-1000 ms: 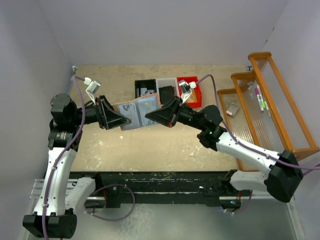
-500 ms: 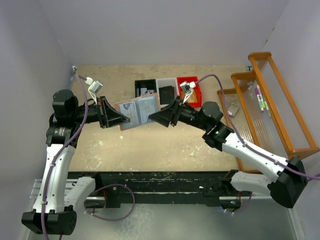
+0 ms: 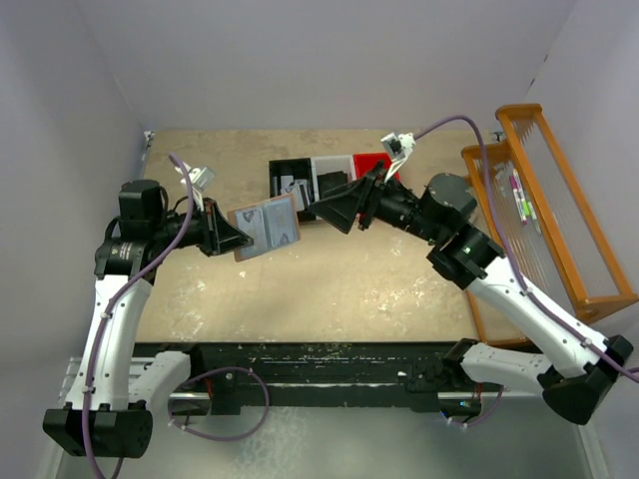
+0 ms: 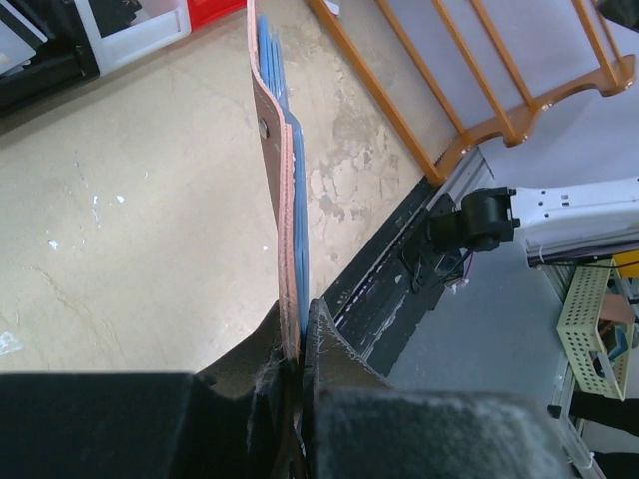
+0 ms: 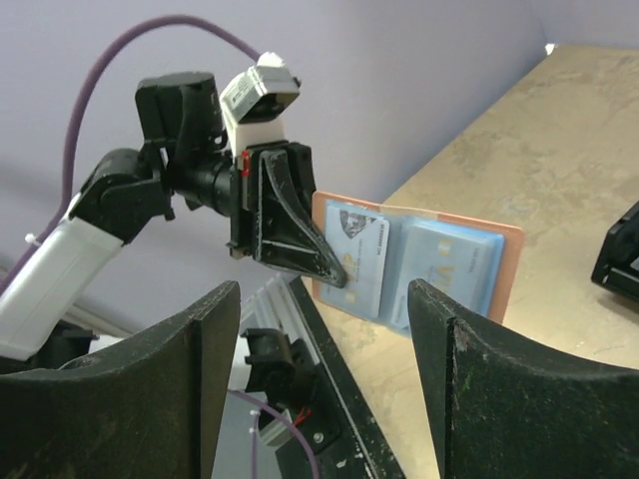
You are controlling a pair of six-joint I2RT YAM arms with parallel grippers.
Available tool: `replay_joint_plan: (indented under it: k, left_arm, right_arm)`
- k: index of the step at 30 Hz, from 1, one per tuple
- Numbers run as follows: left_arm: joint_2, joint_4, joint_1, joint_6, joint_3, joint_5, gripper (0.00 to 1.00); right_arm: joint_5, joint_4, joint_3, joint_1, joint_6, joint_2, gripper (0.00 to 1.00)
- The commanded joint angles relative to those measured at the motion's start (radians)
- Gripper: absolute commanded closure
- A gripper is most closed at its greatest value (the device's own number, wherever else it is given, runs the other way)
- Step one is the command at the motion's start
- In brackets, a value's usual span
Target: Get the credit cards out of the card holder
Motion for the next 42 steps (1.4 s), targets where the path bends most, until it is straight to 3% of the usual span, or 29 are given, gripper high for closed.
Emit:
replay_joint_plan:
  k: [1,6,12,20,36,42]
  left_arm:
    - [-0.011,0.007,0.002,0.037,0.036,-0.01,1.0]
    - [-0.01,0.023,0.002,0.018,0.042,0.066,1.0]
    - [-0.006,0.032,0.002,0.006,0.044,0.155,1.0]
    - [0.005,0.04,0.002,0.005,0.045,0.237,1.0]
    - [0.002,0.051,0.002,-0.005,0.055,0.345,1.0]
    - [-0.004,0.051,0.002,-0.007,0.058,0.36,1.0]
  right_arm:
    - [-0.19,0.076,0.041,0.001,0.002,0.082,0.31]
    - [-0.395,0.174,0.044,0.002,0.066,0.202,0.36]
    - [-0.499,0.231,0.014,0.003,0.077,0.253,0.42]
    - [-0.562,0.322,0.0,0.003,0.128,0.31,0.47]
    - [-0.574,0.337,0.036,0.049,0.137,0.403,0.52]
    - [-0.592,0.389,0.062,0.084,0.168,0.451,0.6]
